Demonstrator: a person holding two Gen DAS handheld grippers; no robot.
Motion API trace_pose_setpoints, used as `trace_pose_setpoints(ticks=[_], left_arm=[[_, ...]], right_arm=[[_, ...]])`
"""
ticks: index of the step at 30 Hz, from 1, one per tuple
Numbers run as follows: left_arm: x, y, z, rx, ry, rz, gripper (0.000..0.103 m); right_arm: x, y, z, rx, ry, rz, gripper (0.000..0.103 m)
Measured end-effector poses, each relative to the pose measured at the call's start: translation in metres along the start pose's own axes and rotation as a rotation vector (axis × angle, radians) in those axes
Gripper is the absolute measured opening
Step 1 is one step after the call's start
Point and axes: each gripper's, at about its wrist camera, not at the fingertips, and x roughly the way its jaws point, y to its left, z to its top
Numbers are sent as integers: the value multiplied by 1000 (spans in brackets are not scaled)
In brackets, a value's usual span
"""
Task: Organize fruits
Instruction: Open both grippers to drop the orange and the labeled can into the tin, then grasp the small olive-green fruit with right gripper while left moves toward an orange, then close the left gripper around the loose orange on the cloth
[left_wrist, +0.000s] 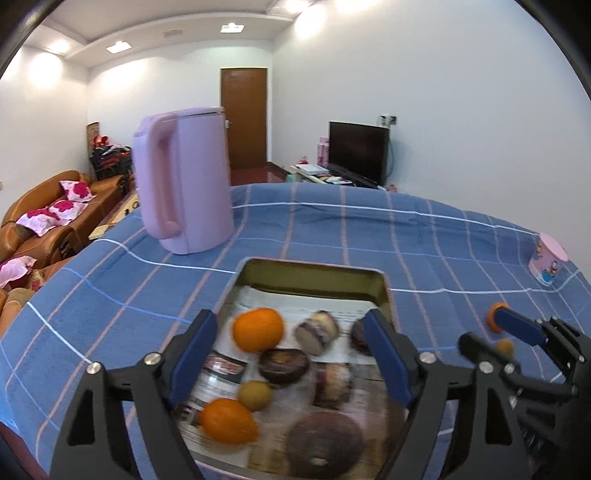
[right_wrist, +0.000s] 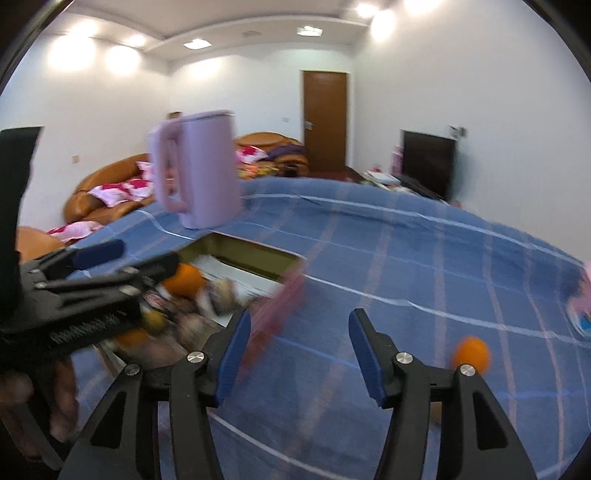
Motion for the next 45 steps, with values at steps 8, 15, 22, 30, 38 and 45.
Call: trace_pose_setpoints(ticks=[8, 15, 22, 30, 38, 45], left_arm=[[1, -32, -4, 47, 26, -30, 89], [-1, -54, -3, 88, 25, -38, 89], [-1, -72, -1, 125, 23, -43, 89], [5, -99, 2, 161, 38, -76, 89], [24, -150, 4, 194, 103, -174, 89], [47, -198, 1, 251, 158, -219, 88]], right_arm=[[-8, -74, -18, 106, 106, -141, 57], [2, -85, -28, 118, 177, -94, 57], [20, -86, -30, 122, 250, -65, 39], [7, -96, -31, 143, 211, -54, 27], [-11, -138, -26, 201, 140, -218, 27], [-10, -175, -20, 257, 125, -306, 27]])
